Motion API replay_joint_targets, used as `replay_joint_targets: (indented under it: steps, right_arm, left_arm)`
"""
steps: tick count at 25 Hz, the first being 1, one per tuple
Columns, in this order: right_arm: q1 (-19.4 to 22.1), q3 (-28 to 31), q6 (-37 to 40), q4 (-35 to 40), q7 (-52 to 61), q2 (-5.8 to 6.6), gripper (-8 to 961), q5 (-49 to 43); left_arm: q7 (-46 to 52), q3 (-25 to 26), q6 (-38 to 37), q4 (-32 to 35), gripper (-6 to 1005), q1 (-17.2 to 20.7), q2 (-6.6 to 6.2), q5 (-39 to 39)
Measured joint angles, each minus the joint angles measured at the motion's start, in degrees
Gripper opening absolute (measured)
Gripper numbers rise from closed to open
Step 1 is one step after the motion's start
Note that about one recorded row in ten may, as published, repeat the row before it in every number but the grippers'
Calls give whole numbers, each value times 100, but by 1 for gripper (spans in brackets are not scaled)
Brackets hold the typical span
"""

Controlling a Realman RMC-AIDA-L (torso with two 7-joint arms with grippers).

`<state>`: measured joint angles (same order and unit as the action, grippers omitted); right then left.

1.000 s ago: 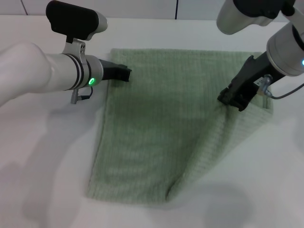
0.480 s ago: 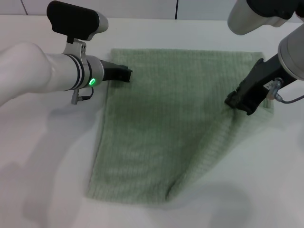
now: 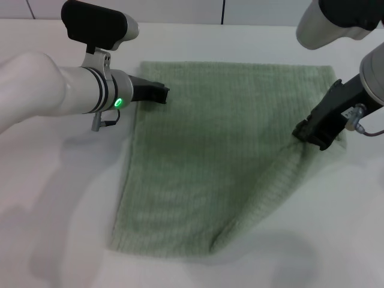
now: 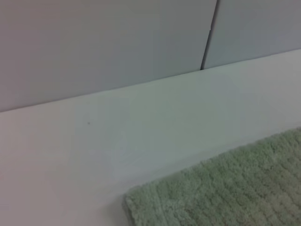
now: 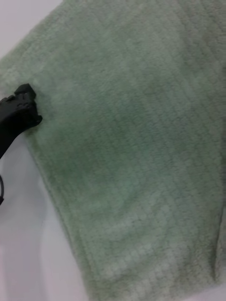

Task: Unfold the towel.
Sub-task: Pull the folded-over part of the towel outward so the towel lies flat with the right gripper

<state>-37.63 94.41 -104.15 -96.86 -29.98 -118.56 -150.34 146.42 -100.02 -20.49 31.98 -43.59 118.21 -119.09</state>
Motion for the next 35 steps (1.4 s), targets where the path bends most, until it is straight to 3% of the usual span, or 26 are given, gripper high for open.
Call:
replay_joint_targets:
  steps: [24,35]
  right_arm:
    - [185,-1,-278,-133,132,37,19,-131]
    - [378,-109,-354,-345,323,124,18,-148]
  left_arm:
    - [-60,142,-49,-29,-2,-36,-3,-24]
    - [-32,296,-119,-3,-1,-38,-9,-216]
